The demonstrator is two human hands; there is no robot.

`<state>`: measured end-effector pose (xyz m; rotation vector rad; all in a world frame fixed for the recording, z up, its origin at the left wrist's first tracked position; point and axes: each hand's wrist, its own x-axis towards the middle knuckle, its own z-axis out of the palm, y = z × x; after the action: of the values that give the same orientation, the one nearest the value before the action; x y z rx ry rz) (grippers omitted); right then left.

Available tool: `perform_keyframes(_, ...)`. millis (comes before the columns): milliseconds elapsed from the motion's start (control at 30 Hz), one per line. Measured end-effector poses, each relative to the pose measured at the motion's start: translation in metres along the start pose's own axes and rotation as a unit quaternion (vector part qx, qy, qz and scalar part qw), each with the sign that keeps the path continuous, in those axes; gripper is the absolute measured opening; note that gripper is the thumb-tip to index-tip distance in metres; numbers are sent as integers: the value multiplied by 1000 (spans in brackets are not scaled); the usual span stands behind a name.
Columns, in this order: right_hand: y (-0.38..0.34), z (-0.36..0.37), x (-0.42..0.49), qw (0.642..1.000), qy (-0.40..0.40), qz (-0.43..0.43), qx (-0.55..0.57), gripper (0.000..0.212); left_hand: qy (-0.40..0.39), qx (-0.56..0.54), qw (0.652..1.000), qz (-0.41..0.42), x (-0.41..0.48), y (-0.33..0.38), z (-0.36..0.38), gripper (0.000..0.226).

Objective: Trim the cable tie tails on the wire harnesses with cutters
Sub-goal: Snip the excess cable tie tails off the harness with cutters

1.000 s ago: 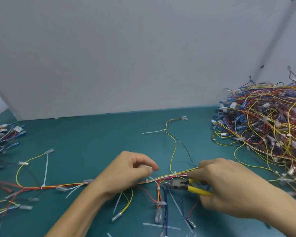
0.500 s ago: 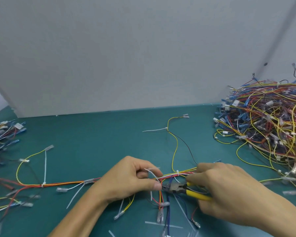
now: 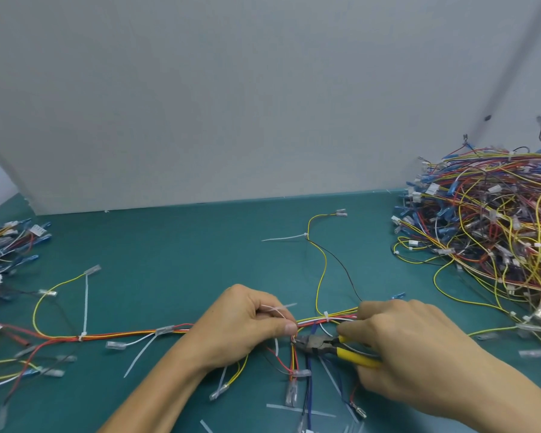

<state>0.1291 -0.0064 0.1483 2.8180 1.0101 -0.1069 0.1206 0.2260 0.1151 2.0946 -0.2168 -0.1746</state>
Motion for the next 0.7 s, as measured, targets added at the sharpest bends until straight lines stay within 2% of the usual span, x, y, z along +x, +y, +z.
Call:
perform_keyframes(133,-1,3,0,1000,-1,-6,-10,29,0,-1,1000,-1,1,1,1,7)
perform_keyframes(333,-1,6,-1,1000,-9,-14,3,16,-5,-37,999,-4,0,1,1,10)
perform_keyframes(433,0,3,-3,1000,-2,-19,17,17,43,-136,989,-31,1,-2,-1,13)
perform_keyframes(533,7,-5,-4,999,33,2,40,25,111,-313,941,-59,3,-5,-6,23)
perform_keyframes(600,13,-13,-4,996,67,17,48,32,132,-357,923,-56,3,-4,-15,30)
perform_keyframes(667,16,-22,-1,994,95,20,39,37,133,-321,937,-39,1,-2,-23,24)
perform_keyframes(700,17,-26,1,994,103,17,29,39,131,-267,954,-30,0,-2,-26,16)
